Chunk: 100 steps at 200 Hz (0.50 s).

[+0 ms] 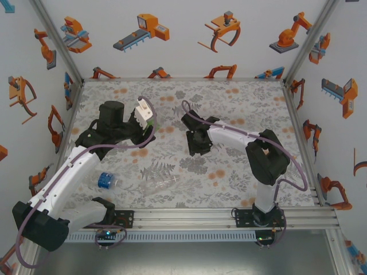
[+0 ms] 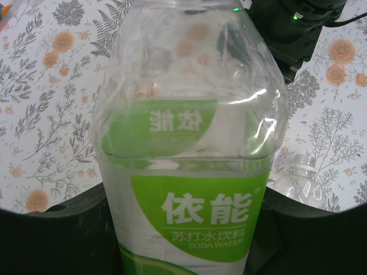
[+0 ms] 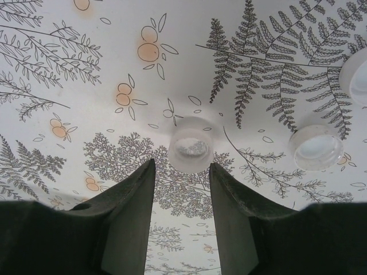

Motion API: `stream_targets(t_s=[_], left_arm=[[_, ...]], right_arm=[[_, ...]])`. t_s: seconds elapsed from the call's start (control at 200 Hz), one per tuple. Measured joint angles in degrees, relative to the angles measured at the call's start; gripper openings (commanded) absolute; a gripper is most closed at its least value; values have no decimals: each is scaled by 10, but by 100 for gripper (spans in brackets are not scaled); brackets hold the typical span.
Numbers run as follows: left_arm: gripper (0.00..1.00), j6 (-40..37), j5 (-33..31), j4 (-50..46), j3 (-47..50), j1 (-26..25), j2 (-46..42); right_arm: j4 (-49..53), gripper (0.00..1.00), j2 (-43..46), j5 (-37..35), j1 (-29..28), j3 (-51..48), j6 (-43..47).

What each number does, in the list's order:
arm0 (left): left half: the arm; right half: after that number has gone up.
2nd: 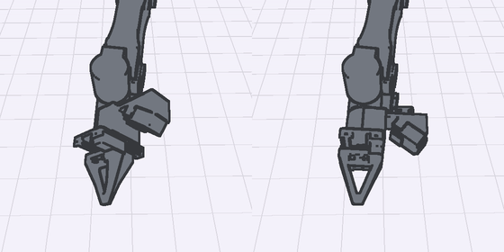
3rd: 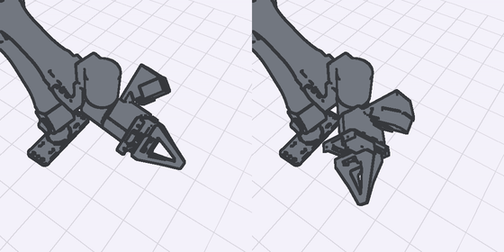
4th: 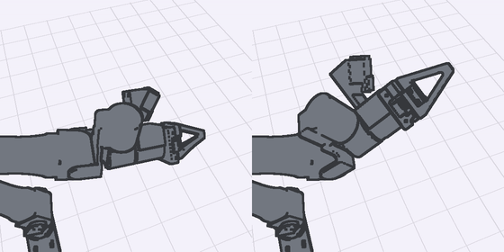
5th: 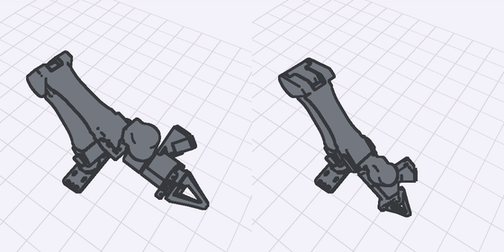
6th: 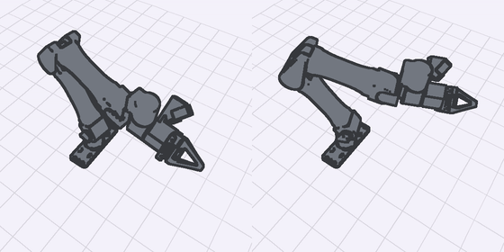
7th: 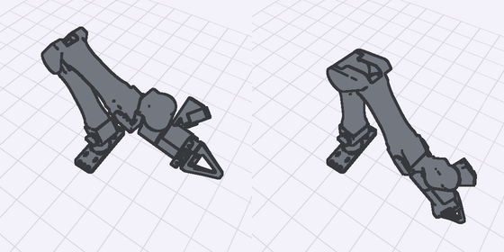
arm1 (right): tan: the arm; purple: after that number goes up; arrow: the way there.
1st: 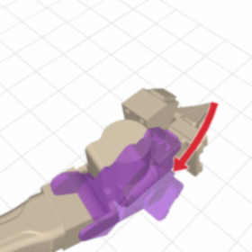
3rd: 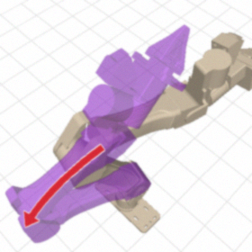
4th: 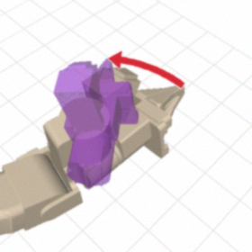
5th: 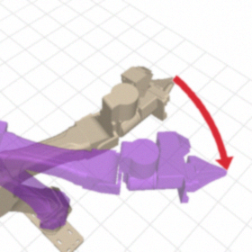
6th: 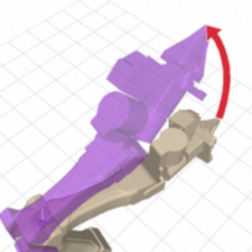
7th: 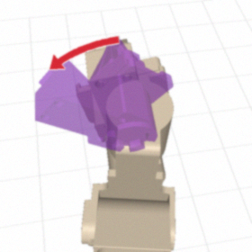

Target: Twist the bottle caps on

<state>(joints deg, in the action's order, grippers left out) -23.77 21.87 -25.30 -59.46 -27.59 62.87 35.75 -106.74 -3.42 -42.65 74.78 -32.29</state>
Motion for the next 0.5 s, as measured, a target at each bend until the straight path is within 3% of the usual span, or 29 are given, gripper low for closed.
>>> stream_targets(t_s=[0.501], left_arm=[[4,0,0,0,0,0,0]], right_arm=[[0,42,-15,3,0,0,0]])
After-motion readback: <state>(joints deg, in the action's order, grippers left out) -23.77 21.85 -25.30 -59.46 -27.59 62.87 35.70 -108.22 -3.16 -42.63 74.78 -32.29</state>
